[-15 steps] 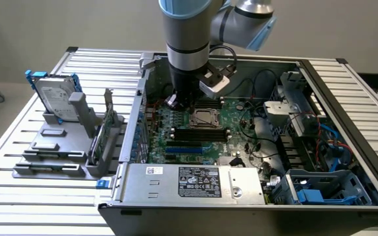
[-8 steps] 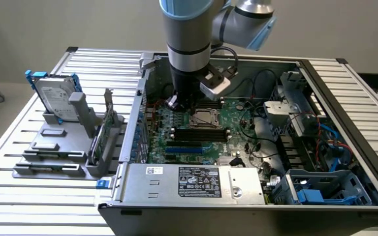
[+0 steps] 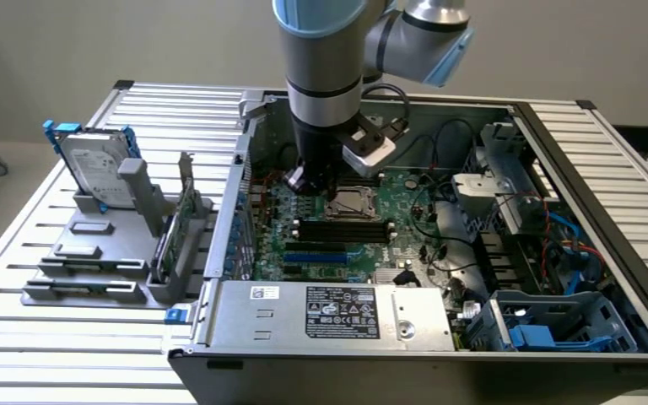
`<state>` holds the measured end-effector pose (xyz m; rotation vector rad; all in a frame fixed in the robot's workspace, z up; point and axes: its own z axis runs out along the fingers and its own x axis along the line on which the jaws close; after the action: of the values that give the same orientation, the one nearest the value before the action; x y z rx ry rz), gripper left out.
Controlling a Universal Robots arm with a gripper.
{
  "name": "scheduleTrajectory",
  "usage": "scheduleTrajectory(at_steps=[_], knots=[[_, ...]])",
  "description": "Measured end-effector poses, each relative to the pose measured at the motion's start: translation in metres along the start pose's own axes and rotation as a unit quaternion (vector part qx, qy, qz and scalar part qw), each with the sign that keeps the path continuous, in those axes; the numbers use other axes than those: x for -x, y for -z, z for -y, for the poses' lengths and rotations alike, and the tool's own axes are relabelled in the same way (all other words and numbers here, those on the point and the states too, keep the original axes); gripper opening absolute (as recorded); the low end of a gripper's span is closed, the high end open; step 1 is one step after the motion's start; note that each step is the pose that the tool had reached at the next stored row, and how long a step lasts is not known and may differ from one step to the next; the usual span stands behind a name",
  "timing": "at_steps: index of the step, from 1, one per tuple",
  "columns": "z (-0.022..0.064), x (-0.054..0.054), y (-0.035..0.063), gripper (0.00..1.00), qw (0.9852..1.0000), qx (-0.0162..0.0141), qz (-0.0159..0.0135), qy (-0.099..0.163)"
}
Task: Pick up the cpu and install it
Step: 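Install the first cpu locking lever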
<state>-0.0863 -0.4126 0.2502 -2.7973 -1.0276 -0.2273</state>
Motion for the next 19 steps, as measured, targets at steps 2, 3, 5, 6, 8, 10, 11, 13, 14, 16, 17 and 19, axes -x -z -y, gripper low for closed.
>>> scheduleTrajectory(at_steps=[2,3,5,6,8,10,11,13,14,16,17,19], knots=[[-0.0006,0.001,-0.0027,0.11,1.0,0.0007,-0.0003,-0.003],[-0.0008,0.001,-0.0044,0.11,1.0,0.0009,-0.0004,-0.004],[-0.0011,0.002,-0.0079,0.11,1.0,0.0012,-0.0005,-0.005],[-0.0013,0.002,-0.0097,0.11,1.0,0.0013,-0.0005,-0.006],[-0.0015,0.003,-0.0133,0.11,1.0,0.0016,-0.0007,-0.007],[-0.0013,0.004,-0.0168,0.11,1.0,0.0018,-0.0009,-0.008],[-0.0012,0.005,-0.0185,0.11,1.0,0.0019,-0.0009,-0.008],[-0.0009,0.006,-0.0216,0.11,1.0,0.0021,-0.001,-0.009],[-0.0008,0.007,-0.023,0.11,0.9999,0.0022,-0.001,-0.01],[-0.0005,0.008,-0.0257,0.11,0.9999,0.0024,-0.0012,-0.011],[-0.0003,0.009,-0.0266,0.11,0.9999,0.0025,-0.0013,-0.011],[0.0004,0.01,-0.0276,0.11,0.9999,0.0027,-0.0013,-0.012]])
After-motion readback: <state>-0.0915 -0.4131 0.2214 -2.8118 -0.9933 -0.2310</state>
